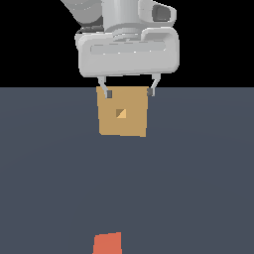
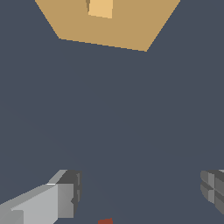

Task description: Insert the peg into the horizontal hole in a box.

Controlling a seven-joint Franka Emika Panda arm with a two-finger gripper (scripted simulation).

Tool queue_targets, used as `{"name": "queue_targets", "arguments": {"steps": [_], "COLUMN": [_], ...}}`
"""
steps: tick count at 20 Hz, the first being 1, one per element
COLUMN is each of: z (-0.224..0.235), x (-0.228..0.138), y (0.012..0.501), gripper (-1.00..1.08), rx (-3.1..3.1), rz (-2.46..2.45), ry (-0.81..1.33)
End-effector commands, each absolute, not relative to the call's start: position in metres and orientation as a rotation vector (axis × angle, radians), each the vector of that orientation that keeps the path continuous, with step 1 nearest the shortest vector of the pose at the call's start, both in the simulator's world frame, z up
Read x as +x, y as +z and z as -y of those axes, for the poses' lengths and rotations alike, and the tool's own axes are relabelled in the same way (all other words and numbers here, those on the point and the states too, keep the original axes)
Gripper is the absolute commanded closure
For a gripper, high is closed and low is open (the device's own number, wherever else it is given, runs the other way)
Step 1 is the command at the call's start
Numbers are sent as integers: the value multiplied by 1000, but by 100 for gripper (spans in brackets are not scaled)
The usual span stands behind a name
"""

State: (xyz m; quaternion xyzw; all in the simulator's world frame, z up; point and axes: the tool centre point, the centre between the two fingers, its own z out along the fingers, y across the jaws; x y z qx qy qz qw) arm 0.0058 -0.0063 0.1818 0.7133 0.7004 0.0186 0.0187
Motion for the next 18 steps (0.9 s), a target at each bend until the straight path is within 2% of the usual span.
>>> {"name": "queue_targets", "arguments": {"steps": [1,10,18], "z": [6,30,91], "x": [6,3,-4], "y": [182,173,152], "gripper": [-92,-92,-92], "rx": [2215,2207,2187], "rz": [-2174,-2186,-2215], "ry": [58,54,43]}}
